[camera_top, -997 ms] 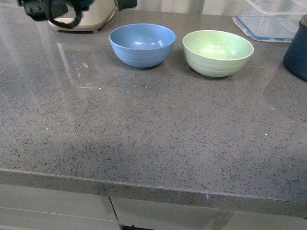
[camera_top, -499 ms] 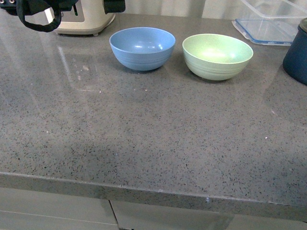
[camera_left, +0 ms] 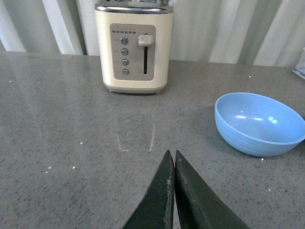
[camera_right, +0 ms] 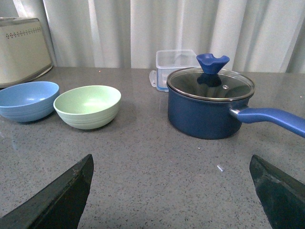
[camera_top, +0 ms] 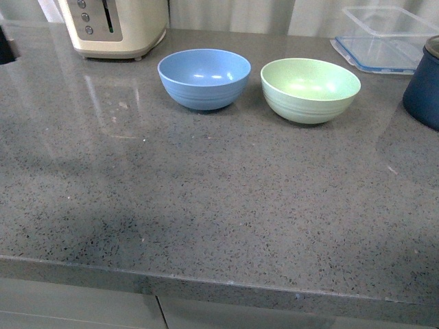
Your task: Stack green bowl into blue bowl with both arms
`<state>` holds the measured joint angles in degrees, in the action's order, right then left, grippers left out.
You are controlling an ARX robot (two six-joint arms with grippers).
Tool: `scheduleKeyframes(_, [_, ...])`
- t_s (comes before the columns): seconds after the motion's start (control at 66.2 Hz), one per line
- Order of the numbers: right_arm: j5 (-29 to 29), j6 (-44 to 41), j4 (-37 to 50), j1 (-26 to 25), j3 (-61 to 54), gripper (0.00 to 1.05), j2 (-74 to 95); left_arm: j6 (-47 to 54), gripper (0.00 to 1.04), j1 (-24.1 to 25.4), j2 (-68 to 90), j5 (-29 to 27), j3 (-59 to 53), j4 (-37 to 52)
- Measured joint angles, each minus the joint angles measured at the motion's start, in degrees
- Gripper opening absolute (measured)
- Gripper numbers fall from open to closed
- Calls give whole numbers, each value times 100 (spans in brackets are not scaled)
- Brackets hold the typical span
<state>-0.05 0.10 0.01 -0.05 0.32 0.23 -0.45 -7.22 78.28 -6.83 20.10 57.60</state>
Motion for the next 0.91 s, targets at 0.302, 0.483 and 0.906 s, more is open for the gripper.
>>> scheduleKeyframes(0.302, [0,2,0,0,0,95,0,0,4,278,-1176,264,-960,-210])
scheduleKeyframes(0.483, [-2,2,0,0,0,95,0,0,4,686,-1606,640,-1447,-122])
scheduleKeyframes(0.906, [-2,0,0,0,0,95,0,0,4,710,-3650,678,-1882,-1729])
